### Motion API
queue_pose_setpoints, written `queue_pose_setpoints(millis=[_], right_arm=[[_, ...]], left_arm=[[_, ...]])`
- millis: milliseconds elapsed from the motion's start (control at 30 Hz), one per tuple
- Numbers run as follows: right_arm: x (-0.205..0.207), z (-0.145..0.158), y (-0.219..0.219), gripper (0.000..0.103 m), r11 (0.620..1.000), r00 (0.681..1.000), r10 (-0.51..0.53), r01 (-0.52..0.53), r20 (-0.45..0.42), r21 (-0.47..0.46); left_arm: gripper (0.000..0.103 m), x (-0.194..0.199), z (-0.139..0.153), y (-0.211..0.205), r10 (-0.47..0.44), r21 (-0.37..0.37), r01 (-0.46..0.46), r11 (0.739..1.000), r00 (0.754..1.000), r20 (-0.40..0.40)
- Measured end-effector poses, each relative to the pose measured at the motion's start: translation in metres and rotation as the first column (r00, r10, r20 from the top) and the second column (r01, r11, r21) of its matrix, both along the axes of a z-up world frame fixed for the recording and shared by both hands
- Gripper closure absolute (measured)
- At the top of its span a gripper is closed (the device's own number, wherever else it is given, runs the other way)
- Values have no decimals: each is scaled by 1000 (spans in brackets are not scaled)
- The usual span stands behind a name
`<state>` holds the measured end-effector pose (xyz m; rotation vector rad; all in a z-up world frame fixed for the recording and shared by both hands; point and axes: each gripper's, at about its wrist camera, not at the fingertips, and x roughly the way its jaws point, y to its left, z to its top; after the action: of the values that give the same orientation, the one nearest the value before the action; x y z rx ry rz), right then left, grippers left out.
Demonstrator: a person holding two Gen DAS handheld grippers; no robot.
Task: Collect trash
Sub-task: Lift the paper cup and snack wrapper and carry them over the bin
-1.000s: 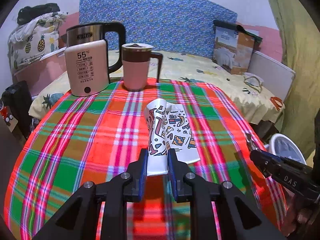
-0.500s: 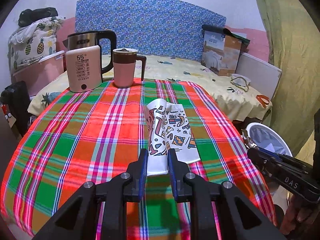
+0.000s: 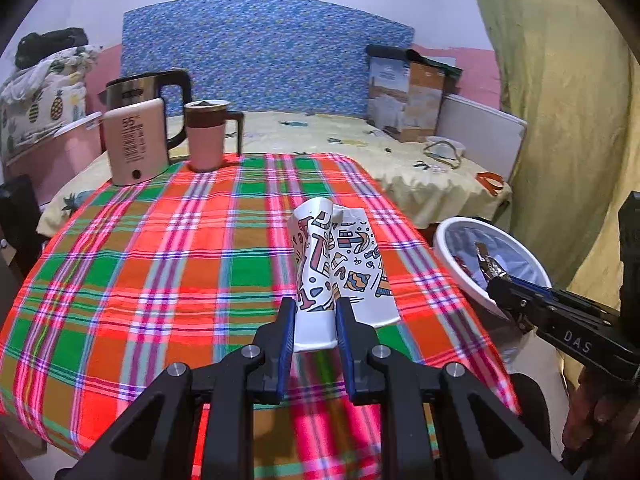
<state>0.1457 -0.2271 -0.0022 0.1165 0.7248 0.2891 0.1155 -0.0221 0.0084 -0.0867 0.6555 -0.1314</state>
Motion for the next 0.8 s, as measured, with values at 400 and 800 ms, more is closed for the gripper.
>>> queue_pose_setpoints(millis=[400, 800], right_arm=[[-4, -1, -33, 84, 995, 995, -101, 101, 15, 6], [-2, -7, -80, 84, 973, 973, -232, 232, 4, 1]], left_arm=[[83, 15, -1, -46, -106, 4, 106, 994, 994, -11], [83, 47, 4, -112, -253, 28, 253, 967, 968, 3]])
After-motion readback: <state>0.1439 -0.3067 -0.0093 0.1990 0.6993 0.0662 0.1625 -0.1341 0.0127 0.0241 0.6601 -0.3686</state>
